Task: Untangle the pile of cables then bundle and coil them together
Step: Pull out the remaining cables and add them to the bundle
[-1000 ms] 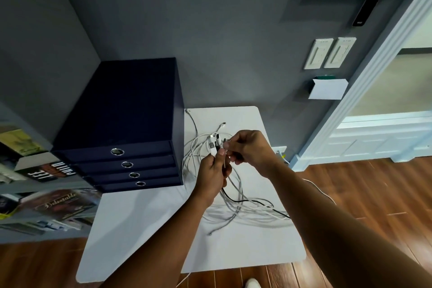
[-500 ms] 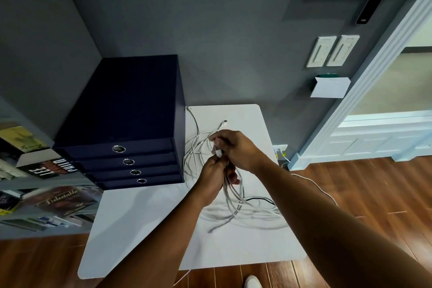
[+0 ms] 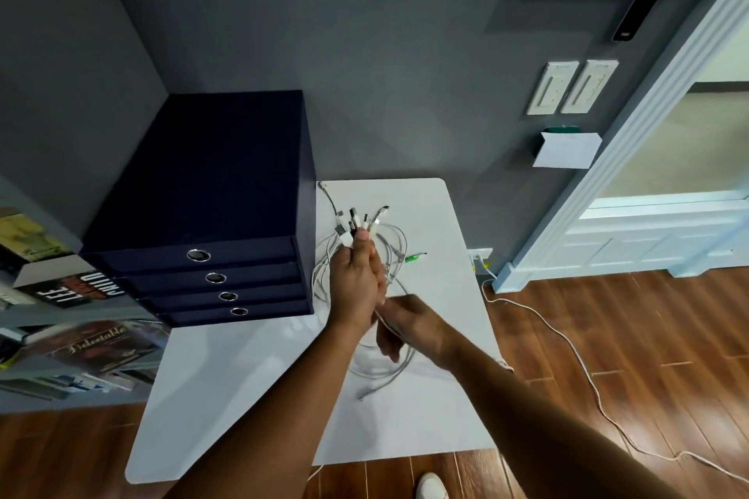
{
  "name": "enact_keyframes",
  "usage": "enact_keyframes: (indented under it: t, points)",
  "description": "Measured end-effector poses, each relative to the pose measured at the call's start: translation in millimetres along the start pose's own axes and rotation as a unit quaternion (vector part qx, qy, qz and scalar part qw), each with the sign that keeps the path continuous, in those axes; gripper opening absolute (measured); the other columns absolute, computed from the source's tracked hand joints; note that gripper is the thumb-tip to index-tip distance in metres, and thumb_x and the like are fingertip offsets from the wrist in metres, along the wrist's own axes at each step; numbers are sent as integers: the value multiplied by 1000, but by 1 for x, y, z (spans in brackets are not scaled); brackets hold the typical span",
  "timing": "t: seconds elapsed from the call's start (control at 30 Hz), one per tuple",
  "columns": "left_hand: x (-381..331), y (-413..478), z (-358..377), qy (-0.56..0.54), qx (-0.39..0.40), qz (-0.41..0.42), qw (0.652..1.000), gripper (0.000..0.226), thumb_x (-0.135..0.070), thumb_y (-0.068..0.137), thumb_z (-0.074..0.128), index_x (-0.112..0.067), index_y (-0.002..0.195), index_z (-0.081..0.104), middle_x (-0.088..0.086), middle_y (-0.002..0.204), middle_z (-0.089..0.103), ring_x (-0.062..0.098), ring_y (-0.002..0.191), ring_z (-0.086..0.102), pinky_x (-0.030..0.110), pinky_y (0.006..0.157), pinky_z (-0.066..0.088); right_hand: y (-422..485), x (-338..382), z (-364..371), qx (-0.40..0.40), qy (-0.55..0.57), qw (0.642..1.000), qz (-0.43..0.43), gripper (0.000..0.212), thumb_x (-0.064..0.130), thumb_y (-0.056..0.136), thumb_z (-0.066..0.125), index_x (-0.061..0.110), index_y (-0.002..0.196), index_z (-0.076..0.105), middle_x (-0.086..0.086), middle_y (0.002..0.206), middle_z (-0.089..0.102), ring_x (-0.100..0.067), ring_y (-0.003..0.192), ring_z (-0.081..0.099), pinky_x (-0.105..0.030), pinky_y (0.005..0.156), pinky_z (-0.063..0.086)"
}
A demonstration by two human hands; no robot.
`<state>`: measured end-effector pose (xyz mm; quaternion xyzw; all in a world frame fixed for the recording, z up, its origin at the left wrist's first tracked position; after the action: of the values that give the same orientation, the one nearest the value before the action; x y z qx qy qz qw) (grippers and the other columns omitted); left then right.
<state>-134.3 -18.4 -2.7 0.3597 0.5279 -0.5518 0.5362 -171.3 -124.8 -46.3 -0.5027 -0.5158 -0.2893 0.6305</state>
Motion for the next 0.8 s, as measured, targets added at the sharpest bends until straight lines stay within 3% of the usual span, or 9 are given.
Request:
enact_keyframes:
  t: [0.17, 0.4, 0.53, 0.67, 0.8]
  points:
    - [-21, 2, 10, -46, 42, 53, 997, 50, -37, 108, 38, -23, 60, 40, -9, 48, 31, 9, 39, 26, 18, 42, 23, -7, -12, -16, -62, -133, 989, 23, 54, 57, 88, 62, 18, 52, 52, 1, 47, 45, -15, 45, 39, -28, 54, 36]
    - [-47, 5, 18, -111, 56, 82, 989, 45, -35, 108, 37, -20, 66, 37, -6, 54, 25, 8, 41, 22, 16, 41, 22, -15, -22, -56, -166, -267, 947, 71, 65, 65, 84, 62, 16, 56, 31, 4, 47, 26, -13, 49, 24, -31, 52, 25]
    - [-44, 3, 14, -122, 39, 71, 989, 44, -34, 108, 37, -19, 67, 37, -7, 55, 26, 7, 42, 22, 16, 41, 21, -20, -25, -51, -183, -334, 921, 83, 65, 71, 87, 50, 14, 57, 38, 1, 47, 39, -14, 50, 38, -30, 55, 34]
    - [-48, 3, 4, -127, 26, 66, 989, 44, -34, 108, 37, -20, 67, 37, -8, 54, 26, 7, 43, 21, 16, 43, 18, -22, -37, -48, -195, -369, 905, 84, 71, 79, 79, 52, 12, 57, 43, -1, 52, 45, -20, 57, 44, -32, 57, 37]
    - [-66, 6, -7, -166, -6, 70, 984, 43, -33, 108, 38, -20, 67, 37, -9, 52, 26, 6, 42, 20, 14, 42, 17, -24, -51, -58, -176, -397, 896, 94, 61, 63, 87, 58, 14, 56, 41, 1, 49, 42, -19, 58, 44, -32, 53, 32]
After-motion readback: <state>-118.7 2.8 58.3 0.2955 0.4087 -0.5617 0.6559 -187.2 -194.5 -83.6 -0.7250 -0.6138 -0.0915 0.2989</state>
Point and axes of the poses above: each hand's wrist, its own y-axis towards the middle knuckle, its own z-axis out of the palm, x = y × z, the point moved 1 cm from there along y, towards the middle knuckle
